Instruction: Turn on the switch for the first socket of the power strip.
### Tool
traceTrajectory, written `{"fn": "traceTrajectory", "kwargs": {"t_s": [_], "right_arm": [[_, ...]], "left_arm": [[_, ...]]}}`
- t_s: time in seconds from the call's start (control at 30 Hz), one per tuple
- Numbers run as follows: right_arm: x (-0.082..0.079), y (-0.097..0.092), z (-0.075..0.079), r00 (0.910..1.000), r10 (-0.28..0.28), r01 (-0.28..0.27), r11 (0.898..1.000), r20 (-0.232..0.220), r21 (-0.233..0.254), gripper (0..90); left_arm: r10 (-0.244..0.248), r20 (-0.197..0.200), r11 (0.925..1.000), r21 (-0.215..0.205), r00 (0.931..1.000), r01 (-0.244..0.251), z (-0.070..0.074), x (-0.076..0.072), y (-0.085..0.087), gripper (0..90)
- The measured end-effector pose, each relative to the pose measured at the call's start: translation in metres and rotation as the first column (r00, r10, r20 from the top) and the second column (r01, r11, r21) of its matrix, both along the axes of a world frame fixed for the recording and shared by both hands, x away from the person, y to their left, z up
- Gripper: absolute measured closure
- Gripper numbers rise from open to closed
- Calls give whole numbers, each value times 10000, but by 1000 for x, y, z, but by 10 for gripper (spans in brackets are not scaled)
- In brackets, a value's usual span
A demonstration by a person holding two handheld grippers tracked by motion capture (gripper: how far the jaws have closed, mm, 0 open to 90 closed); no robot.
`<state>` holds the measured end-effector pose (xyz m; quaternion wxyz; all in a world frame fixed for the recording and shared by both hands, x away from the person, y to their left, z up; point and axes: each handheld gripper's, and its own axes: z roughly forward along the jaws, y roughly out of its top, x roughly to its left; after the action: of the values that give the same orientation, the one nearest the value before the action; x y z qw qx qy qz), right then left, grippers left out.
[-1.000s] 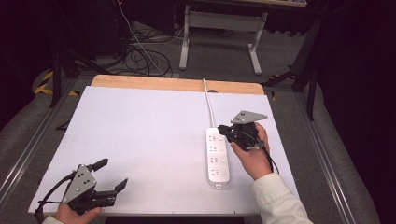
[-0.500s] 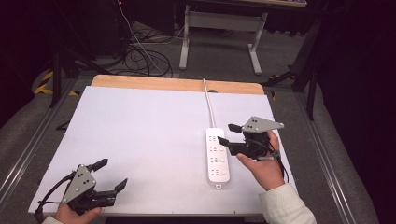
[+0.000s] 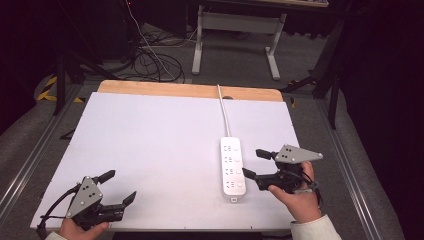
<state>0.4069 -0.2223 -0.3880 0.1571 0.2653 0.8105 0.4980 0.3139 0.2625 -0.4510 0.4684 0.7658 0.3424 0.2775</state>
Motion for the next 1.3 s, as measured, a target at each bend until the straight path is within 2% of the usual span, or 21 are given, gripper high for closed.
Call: {"fn": "traceTrajectory", "kwargs": {"t_s": [0.07, 0.1, 0.17, 0.4, 0.5, 0.57, 0.63, 0.9, 1.07, 1.2, 1.3], "right_arm": [[-4, -4, -3, 9998, 192, -192, 9997, 14, -118, 181], [-7, -10, -8, 9986, 506, -511, 9981, -143, -332, 155], [-8, -12, -10, 9980, 600, -607, 9975, -204, -351, 138], [-15, -27, -31, 9978, 589, -587, 9982, -316, 76, 119], [-17, -33, -41, 9971, 648, -628, 9968, -395, 484, 105], [-18, -36, -48, 9967, 642, -614, 9965, -500, 571, 97], [-19, -38, -53, 9966, 584, -564, 9978, -581, 345, 93], [-21, -41, -71, 9942, 523, -510, 9986, -941, 157, 87], [-23, -41, -82, 9929, 419, -460, 9984, -1112, -343, 86], [-22, -44, -90, 9897, 342, -382, 9989, -1391, -261, 85], [-23, -43, -97, 9878, 323, -418, 9973, -1526, -599, 85]], "left_arm": [[18, -31, 10000, -78, 10000, -18, 0, -1, 0, 132], [-4, -18, 10000, -73, 10000, 4, 1, -1, 0, 132], [-10, -32, 10000, -87, 10000, 9, 1, -1, 0, 132], [-10, -23, 9999, -149, 10000, 10, 2, -2, -1, 132], [-14, -16, 9997, -244, 10000, 14, 3, -4, -1, 132], [-72, -39, 9997, -242, 10000, 71, 4, -5, -1, 132], [-78, -45, 9998, -209, 10000, 77, 3, -6, -2, 132], [-40, 5, 9998, -184, 10000, 40, 3, -7, -1, 130], [-22, 20, 9999, -141, 10000, 23, 3, -6, 0, 130], [8, -1, 9999, -113, 10000, -8, 2, -5, 0, 130], [-5, 17, 10000, -89, 10000, 5, 1, -5, 0, 131]]}}
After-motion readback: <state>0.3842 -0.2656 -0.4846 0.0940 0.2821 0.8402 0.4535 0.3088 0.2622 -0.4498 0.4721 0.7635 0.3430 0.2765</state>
